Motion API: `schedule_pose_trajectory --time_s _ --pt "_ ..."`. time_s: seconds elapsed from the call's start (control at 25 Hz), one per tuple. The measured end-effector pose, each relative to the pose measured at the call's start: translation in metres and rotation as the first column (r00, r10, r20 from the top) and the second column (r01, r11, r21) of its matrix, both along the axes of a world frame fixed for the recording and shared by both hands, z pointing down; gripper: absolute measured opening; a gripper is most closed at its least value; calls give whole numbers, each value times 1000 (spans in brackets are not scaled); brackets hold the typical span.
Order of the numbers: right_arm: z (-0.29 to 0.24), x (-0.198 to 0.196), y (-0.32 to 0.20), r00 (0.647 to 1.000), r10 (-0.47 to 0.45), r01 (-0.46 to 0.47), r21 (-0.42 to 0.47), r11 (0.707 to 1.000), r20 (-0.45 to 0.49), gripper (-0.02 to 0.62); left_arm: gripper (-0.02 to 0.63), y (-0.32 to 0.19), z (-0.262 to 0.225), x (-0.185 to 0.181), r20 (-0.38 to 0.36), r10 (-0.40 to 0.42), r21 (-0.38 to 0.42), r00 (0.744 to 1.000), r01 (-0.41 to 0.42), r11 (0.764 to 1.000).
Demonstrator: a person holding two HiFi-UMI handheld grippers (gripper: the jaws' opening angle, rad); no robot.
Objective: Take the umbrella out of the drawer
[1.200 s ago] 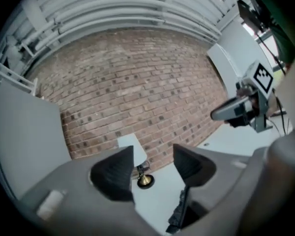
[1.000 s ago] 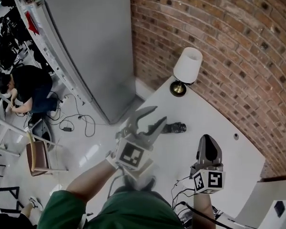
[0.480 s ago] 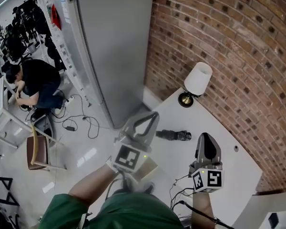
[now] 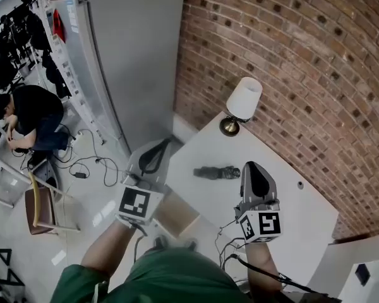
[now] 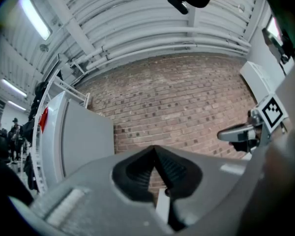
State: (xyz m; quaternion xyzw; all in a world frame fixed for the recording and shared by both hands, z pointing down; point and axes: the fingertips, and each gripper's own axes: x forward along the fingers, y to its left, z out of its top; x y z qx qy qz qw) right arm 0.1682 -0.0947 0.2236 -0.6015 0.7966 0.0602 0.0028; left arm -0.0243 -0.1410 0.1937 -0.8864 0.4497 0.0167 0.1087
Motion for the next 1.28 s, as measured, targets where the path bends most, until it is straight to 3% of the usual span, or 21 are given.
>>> schedule_pose_trajectory --time_s 0.56,0.88,1.28 --pt "5 13 2 999 51 -51 -10 999 7 12 -2 -11 7 -17 -14 -30 -25 999 30 999" --pt "3 45 3 992 121 -121 -9 993 29 12 -2 -24 6 -48 -27 -108 -30 994 108 994" --pt "8 47 5 993 114 -114 -19 993 32 12 -2 -21 16 -44 -15 -99 -37 995 98 994"
